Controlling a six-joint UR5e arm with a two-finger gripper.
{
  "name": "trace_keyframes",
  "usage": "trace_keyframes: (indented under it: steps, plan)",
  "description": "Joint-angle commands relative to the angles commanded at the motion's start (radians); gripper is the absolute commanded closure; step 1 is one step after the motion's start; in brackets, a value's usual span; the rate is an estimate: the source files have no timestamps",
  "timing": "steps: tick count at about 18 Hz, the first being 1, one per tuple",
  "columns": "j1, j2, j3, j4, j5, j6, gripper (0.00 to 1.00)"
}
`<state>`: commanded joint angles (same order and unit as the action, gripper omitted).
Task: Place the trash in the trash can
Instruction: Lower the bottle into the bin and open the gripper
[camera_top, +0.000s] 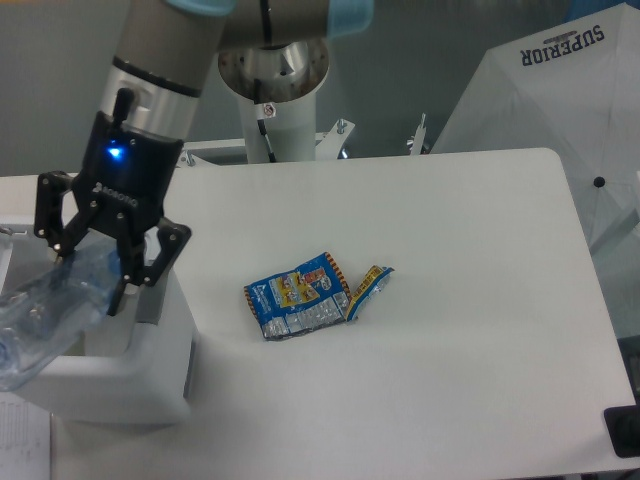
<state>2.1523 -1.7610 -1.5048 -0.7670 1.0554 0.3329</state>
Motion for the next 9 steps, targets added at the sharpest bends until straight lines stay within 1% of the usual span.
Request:
trace_keyframes:
  steps: [5,7,8,9]
  plan:
    - [-0.003,-0.002,-0.002,0.002,0.0,0.003,0.37]
    - [-0.006,0.0,-0.015,0.003,0.0,0.003,0.37]
    - [-0.006,-0.002,-0.015,0.011,0.002,0.006,0.37]
    - [-0.008,-0.008,-0.015,0.037,0.0,0.006,0.37]
